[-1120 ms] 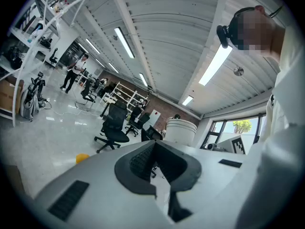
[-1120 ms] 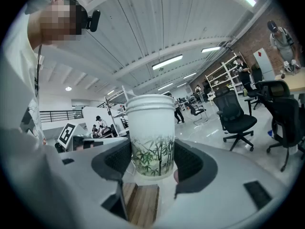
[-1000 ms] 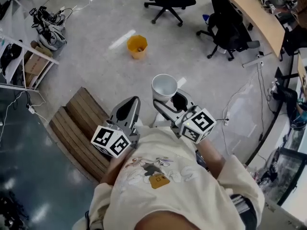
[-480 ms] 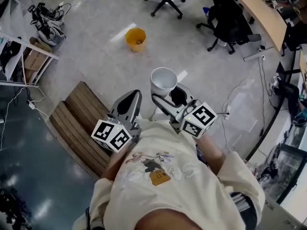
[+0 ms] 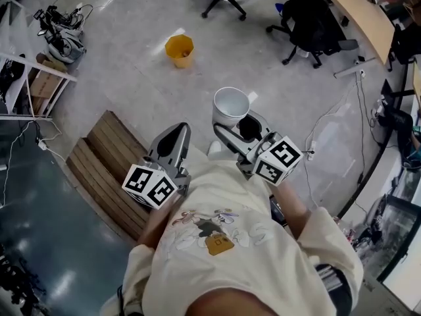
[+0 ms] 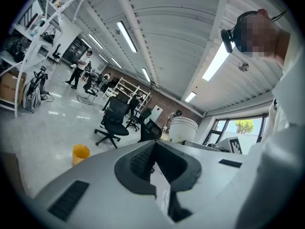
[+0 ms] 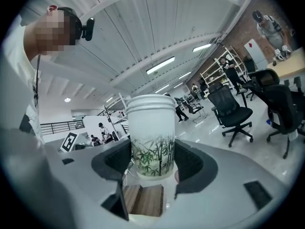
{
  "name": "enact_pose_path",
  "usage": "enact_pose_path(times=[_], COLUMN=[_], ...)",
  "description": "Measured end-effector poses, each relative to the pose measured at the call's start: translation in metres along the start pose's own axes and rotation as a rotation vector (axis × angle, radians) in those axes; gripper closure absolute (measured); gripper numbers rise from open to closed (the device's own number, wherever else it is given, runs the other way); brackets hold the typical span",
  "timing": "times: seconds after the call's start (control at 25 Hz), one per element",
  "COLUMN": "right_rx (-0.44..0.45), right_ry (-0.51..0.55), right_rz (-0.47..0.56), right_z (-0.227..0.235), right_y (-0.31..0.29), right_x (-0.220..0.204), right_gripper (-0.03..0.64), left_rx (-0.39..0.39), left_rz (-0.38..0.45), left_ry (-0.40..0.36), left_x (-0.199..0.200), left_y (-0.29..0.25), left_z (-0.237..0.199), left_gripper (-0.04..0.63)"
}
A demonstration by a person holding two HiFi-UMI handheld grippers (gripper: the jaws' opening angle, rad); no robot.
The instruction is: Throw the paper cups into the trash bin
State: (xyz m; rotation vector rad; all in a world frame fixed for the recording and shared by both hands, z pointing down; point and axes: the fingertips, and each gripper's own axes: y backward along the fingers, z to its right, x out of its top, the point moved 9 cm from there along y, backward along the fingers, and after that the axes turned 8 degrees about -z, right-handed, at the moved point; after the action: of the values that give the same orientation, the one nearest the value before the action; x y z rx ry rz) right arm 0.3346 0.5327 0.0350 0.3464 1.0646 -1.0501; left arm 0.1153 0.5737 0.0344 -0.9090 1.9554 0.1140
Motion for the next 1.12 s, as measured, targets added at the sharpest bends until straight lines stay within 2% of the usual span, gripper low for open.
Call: enact_pose_path(times=[0.28, 0.52, 0.76, 1.12], right_rx=[-0.006, -0.016, -0.029, -0.085], right_ry=[-0.042, -0.057, -0.066, -0.026], right_rz=[-0.028, -0.030, -0.069, -0.131], right_z=[0.029, 0.069, 0.108, 0.149], right_y=[-0.009, -0.062, -0.149, -0.300], right_x=[0.008, 0.039, 0.082, 0.159], right_gripper=[0.331, 0.331, 0.331, 0.331], left_rx=[0.024, 0.032, 0.012, 0.015], left_rz=[-0.051, -0.009, -0.032, -0.019], left_ry=[0.049, 0.082, 0.102, 0.182], left_x=[0.006, 0.050, 0.106, 0.211], left_y=[-0.019, -0.052, -0.097, -0.123], left_z=[-0.017, -0.069, -0.156, -0.302], left_gripper=[0.589, 0.589, 0.589, 0.589])
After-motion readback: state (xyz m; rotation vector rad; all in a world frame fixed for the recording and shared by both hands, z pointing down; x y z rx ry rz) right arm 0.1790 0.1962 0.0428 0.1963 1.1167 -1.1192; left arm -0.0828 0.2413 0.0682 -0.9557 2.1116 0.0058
